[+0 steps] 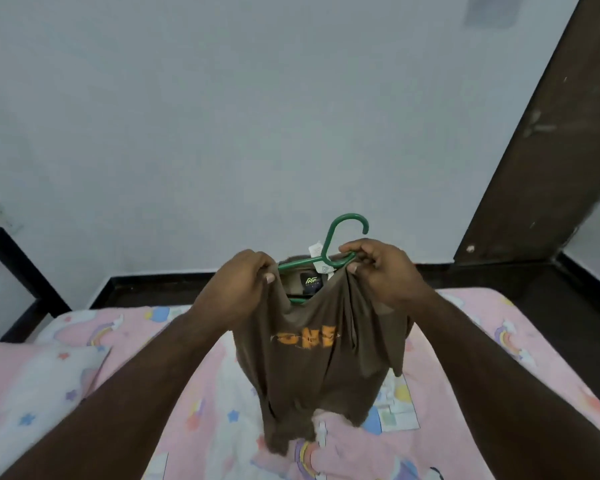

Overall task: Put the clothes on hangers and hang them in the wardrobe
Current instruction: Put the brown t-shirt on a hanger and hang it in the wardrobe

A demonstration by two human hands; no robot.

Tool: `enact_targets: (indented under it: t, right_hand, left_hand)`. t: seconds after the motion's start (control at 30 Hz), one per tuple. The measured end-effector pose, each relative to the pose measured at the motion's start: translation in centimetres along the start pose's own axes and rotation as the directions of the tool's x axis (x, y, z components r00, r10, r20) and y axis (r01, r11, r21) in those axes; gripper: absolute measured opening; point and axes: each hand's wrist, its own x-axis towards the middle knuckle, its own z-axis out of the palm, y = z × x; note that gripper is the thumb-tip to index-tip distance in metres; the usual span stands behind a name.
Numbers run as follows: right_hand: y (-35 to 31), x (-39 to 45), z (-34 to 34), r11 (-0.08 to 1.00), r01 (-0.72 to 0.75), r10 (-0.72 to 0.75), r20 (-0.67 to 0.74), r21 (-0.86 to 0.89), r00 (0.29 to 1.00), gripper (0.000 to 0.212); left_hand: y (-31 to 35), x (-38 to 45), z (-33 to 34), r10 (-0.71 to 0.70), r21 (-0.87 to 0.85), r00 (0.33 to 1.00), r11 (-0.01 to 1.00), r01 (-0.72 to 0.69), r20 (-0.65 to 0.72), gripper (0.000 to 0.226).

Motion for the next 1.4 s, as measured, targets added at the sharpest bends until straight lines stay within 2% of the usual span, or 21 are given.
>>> enact_targets:
  t: [0.07, 0.13, 0.23, 0.37, 0.53, 0.6, 0.7, 0.77, 0.87, 0.97, 1.13, 1.3, 1.4]
  right_hand:
    - [-2.7, 0.5, -1.2, 0.999, 0.03, -0.03, -0.002, 0.017, 1.0, 0.035]
    - [-4.6, 0.7, -2.3, 0.999, 0.046, -0.046, -0.003, 0.015, 0.999, 0.032]
    - [-6.5, 0.6, -3.9, 0.986, 0.066, -0.063, 0.029, -0.152, 0.998, 0.014]
    - [-9.8, 1.3, -4.1, 0.972, 0.101, -0.111, -0.033, -0.213, 0.993, 0.012]
    - [-12.8, 2.2, -3.1, 0.951, 0.158, -0.158, 0.019, -0.267, 0.987, 0.012]
    - [-13.3, 2.2, -3.1, 0.949, 0.171, -0.17, 0.025, -0.266, 0.985, 0.01]
    - [-13.9, 2.0, -2.9, 0.945, 0.194, -0.196, 0.016, -0.265, 0.98, 0.009]
    - [-14.2, 2.1, -2.6, 0.95, 0.196, -0.204, -0.009, -0.245, 0.979, 0.01]
    - [-14.6, 2.4, -2.7, 0.954, 0.183, -0.2, -0.051, -0.238, 0.978, 0.009]
    - [-15.2, 2.8, -3.1, 0.948, 0.189, -0.216, -0.08, -0.258, 0.973, 0.009]
    - [-16.3, 3.0, -2.9, 0.946, 0.217, -0.234, -0.043, -0.242, 0.971, 0.017]
    - [-17.2, 2.9, -2.8, 0.941, 0.236, -0.248, -0.018, -0.243, 0.969, 0.012]
    - [-17.7, 2.9, -2.4, 0.943, 0.234, -0.247, -0.026, -0.238, 0.969, 0.009]
  left_hand:
    - [1.3, 0.4, -2.8, 0.046, 0.026, 0.999, 0.999, -0.046, -0.011, 0.015]
    - [1.8, 0.4, -5.9, 0.05, 0.011, 0.993, 0.999, -0.049, -0.104, 0.015]
    - [1.8, -0.2, -10.9, 0.031, 0.001, 0.973, 0.999, -0.032, -0.228, 0.016]
    - [3.4, -0.2, -14.9, 0.026, 0.018, 0.98, 1.0, -0.023, -0.196, 0.008]
    - [5.7, 0.1, -16.0, 0.038, -0.021, 0.983, 0.999, -0.043, -0.181, 0.012]
    - [5.6, 0.0, -17.1, -0.015, -0.11, 0.96, 0.994, -0.017, -0.28, 0.014]
    - [5.5, 0.1, -19.2, -0.155, -0.308, 0.886, 0.951, 0.015, -0.438, 0.022]
    - [5.6, 0.2, -20.1, -0.147, -0.273, 0.917, 0.961, 0.044, -0.37, 0.023]
    - [4.7, -0.6, -20.4, -0.102, 0.002, 0.983, 0.995, 0.104, -0.15, 0.024]
    - [3.5, -1.6, -20.1, -0.06, -0.014, 0.994, 0.998, 0.059, -0.09, 0.013]
    - [3.3, -1.4, -19.4, 0.049, -0.022, 0.963, 0.998, -0.056, -0.264, 0.01]
    - [3.6, -1.2, -20.0, -0.018, -0.141, 0.913, 0.989, -0.043, -0.407, 0.009]
    - [4.8, -0.9, -19.9, -0.113, -0.243, 0.849, 0.97, -0.019, -0.517, 0.013]
